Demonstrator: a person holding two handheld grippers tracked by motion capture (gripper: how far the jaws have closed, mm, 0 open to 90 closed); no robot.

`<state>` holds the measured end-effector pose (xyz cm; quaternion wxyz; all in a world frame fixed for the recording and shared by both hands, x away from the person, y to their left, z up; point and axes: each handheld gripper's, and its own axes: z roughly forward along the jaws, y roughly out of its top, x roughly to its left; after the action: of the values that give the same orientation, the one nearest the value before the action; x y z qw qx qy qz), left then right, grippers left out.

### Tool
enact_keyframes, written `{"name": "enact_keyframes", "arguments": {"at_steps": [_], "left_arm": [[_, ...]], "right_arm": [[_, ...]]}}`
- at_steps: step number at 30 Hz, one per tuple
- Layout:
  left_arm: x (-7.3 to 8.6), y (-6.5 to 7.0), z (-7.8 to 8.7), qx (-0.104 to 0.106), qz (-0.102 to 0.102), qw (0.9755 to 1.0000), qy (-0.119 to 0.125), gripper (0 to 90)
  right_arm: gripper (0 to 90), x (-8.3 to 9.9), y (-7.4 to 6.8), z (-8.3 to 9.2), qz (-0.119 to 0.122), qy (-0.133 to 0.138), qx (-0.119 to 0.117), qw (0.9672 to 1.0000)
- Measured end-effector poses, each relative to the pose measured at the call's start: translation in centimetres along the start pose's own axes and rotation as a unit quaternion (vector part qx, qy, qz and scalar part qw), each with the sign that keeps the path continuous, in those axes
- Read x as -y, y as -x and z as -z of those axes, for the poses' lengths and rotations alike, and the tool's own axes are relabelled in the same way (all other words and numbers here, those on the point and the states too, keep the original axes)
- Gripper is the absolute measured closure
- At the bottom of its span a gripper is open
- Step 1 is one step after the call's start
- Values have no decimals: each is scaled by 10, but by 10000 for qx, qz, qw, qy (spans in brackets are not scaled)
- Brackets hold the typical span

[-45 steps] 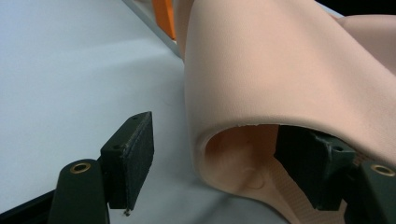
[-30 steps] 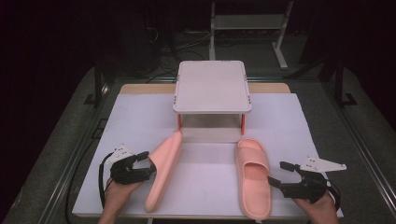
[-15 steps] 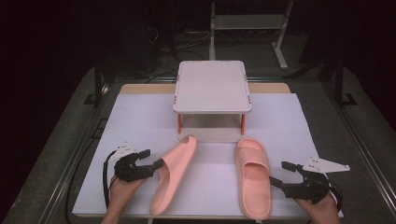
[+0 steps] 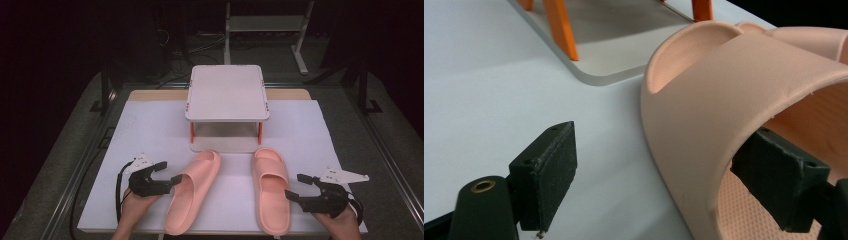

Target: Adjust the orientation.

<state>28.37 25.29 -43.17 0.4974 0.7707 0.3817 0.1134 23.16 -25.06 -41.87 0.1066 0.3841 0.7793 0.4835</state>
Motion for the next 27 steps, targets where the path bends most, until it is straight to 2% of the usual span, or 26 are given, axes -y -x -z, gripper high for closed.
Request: {"name": "enact_keyframes", "arguments": {"at_steps": [4,11,17,20,23,24,25,27], "left_arm": [[0,3,-2,27,-73,10000,-39,172],[-1,14,-10,151,-363,9989,-243,173],[-1,17,-14,174,-394,9986,-302,177],[0,18,-15,181,-434,9983,-348,208],[1,22,-18,252,-646,9965,-461,239],[1,22,-18,252,-646,9965,-461,259],[1,25,-21,258,-765,9954,-514,276],[1,28,-23,259,-858,9943,-571,307]], "right_arm": [[233,-1,-1,-5,35,-82,-7,10000],[255,-1,-1,-11,48,-200,82,9998],[271,-1,-1,-15,79,-288,179,9994],[283,0,1,-17,58,-332,264,9991],[297,0,2,-20,31,-359,331,9988],[297,0,2,-20,31,-359,331,9988],[314,0,2,-23,24,-423,417,9982],[324,-1,2,-25,76,-474,464,9978]]}}
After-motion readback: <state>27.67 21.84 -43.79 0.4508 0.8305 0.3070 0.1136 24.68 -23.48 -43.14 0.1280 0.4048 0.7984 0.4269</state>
